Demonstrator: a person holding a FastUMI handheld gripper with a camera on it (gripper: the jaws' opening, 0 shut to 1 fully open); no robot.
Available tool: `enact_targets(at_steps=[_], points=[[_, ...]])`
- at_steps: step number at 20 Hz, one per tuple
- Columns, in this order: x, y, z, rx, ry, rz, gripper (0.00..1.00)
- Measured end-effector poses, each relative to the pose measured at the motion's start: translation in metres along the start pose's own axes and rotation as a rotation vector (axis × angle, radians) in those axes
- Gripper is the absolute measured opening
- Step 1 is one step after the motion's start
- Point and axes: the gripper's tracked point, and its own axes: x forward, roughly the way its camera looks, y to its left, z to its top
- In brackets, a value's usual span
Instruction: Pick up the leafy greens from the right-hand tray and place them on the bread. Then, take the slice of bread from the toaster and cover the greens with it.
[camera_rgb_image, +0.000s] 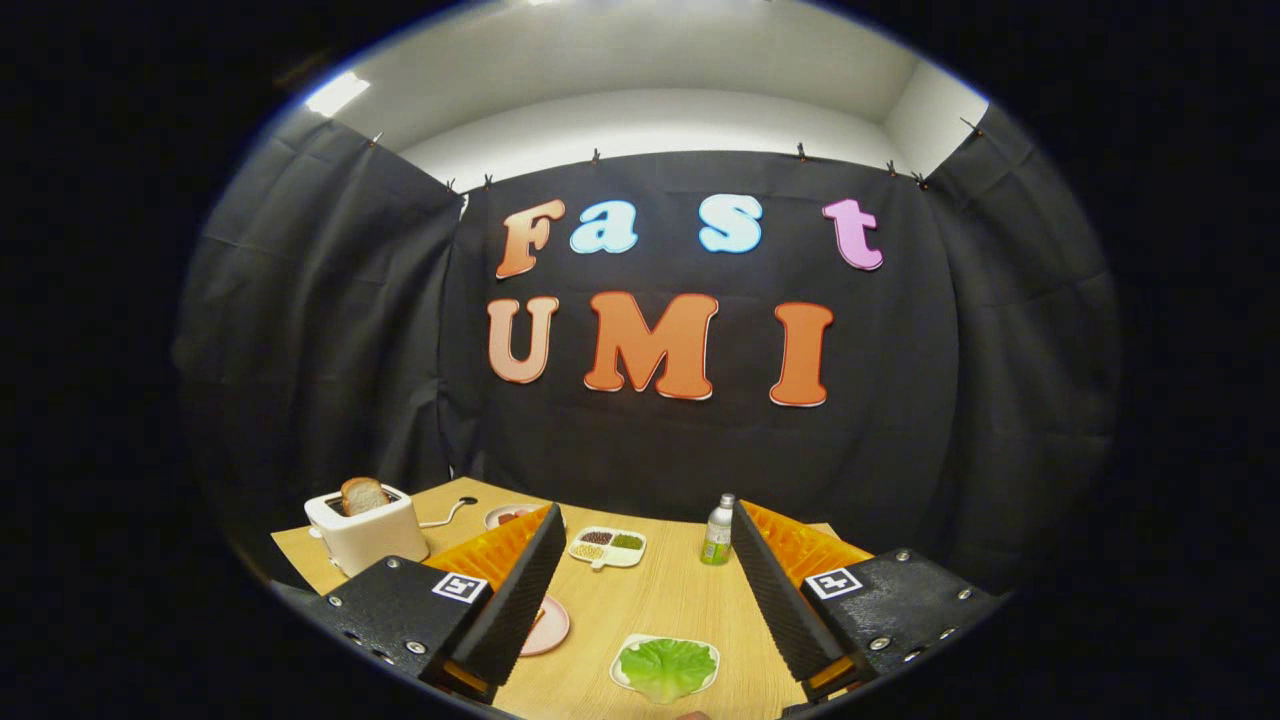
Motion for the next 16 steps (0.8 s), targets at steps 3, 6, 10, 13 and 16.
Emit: enact_targets(at_steps=[3,6,10,13,16], points=[[0.012,0.003,-0.026,-0.003,0.105,0.040,1.00],[0.023,0.004,-0.051,0.003,0.208,0.075,1.00],[0.033,0.011,-0.097,-0.001,0.378,0.132,1.00],[0.040,0.013,-0.134,0.006,0.503,0.157,1.00],[0.050,0.011,-0.172,0.020,0.624,0.164,1.00]])
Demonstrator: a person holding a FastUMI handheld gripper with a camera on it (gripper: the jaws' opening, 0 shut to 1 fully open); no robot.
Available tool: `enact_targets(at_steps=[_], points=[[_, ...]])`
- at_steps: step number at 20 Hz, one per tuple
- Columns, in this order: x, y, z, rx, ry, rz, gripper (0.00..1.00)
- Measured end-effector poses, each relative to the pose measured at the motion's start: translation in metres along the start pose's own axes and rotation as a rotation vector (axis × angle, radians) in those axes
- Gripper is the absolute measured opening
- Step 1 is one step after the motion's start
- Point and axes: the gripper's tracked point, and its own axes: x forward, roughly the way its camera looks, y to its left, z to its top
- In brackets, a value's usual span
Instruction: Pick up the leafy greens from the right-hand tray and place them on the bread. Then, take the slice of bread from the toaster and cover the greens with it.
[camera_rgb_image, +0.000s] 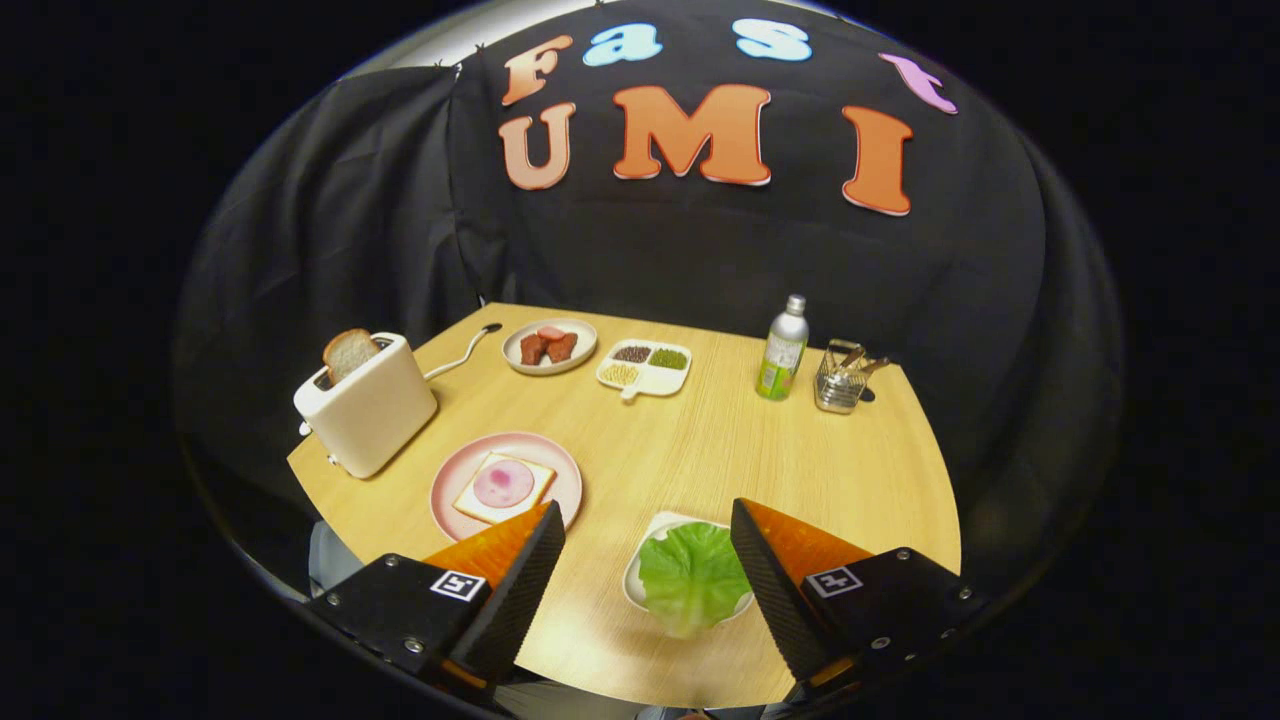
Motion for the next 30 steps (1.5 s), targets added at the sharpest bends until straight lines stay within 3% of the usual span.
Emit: enact_targets(at_steps=[9,23,25,30], points=[[0.065,-0.031,-0.081,0.065,0.334,0.032,1.00],[0.120,-0.037,-0.132,0.017,0.520,0.010,0.95],[0.120,-0.044,-0.134,0.007,0.525,-0.023,0.90],[0.121,-0.052,-0.134,0.054,0.527,-0.071,0.58]])
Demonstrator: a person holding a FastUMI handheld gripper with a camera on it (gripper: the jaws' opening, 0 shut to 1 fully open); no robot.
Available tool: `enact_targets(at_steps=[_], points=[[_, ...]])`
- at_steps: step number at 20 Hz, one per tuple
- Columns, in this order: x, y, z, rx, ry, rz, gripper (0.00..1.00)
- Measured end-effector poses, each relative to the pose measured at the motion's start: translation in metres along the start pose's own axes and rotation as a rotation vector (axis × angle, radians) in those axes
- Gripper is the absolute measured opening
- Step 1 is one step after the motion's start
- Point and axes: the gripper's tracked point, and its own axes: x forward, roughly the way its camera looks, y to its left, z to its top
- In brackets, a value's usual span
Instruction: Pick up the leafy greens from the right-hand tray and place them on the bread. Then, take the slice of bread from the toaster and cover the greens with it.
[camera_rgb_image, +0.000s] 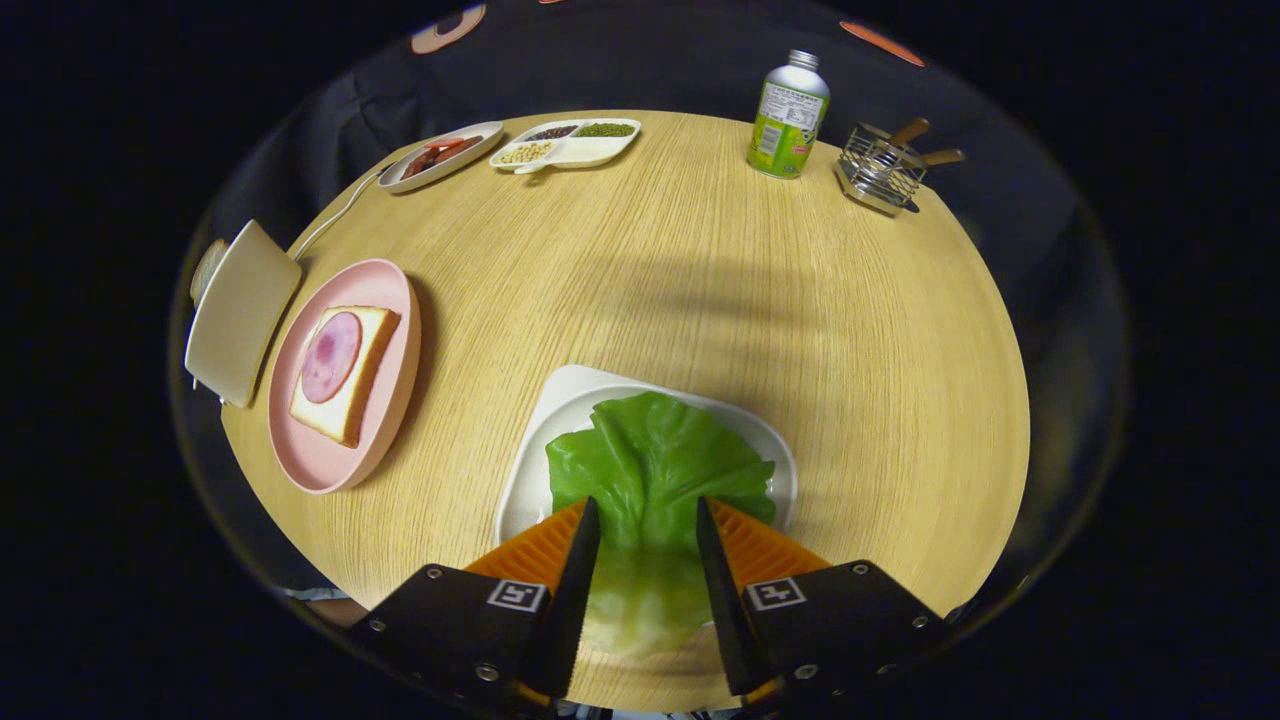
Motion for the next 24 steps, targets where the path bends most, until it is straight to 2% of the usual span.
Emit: enact_targets(at_steps=[1,4,6,7,10,16,24], points=[[0.000,-0.001,0.000,0.014,-0.001,-0.004,0.53],[0.000,-0.001,0.000,0.056,-0.010,-0.014,0.23],[0.000,0.000,0.000,0.076,-0.021,-0.024,0.09],[0.000,0.000,0.000,0.074,-0.026,-0.028,0.05],[-0.004,0.002,0.001,0.105,-0.036,-0.021,0.01],[-0.032,0.006,0.016,0.146,-0.107,0.013,0.01],[-0.087,0.043,0.054,0.084,-0.221,0.052,0.01]])
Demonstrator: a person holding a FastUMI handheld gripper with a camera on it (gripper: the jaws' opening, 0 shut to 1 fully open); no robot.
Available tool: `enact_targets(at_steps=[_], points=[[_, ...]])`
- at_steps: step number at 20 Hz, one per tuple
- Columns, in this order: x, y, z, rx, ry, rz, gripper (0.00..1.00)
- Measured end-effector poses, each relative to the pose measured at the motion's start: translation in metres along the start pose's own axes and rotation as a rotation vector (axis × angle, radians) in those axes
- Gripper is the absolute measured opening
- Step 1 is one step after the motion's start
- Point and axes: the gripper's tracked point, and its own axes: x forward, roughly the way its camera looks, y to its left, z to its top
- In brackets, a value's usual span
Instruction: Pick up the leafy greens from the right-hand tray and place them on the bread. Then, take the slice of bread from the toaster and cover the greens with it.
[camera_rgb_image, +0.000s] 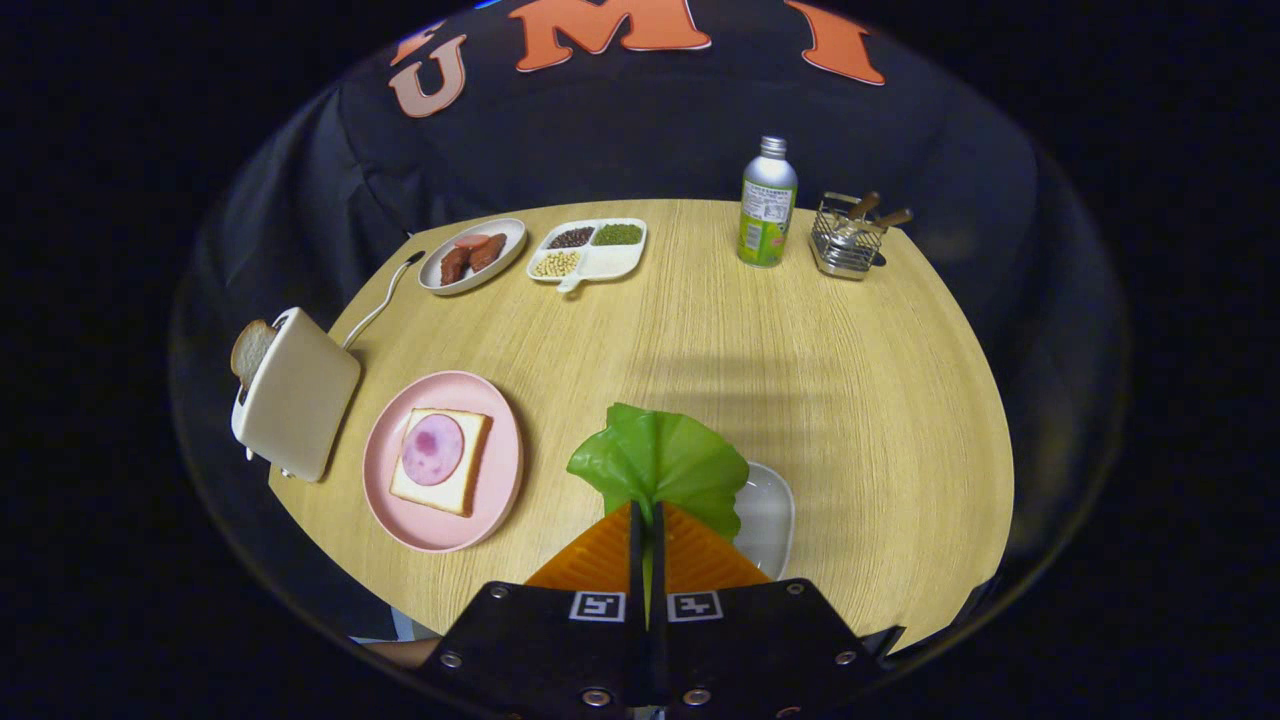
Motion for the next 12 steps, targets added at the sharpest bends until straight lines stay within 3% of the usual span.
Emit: enact_targets(at_steps=[12], points=[[0.000,0.102,0.033,-0.137,-0.010,0.087,0.01]])
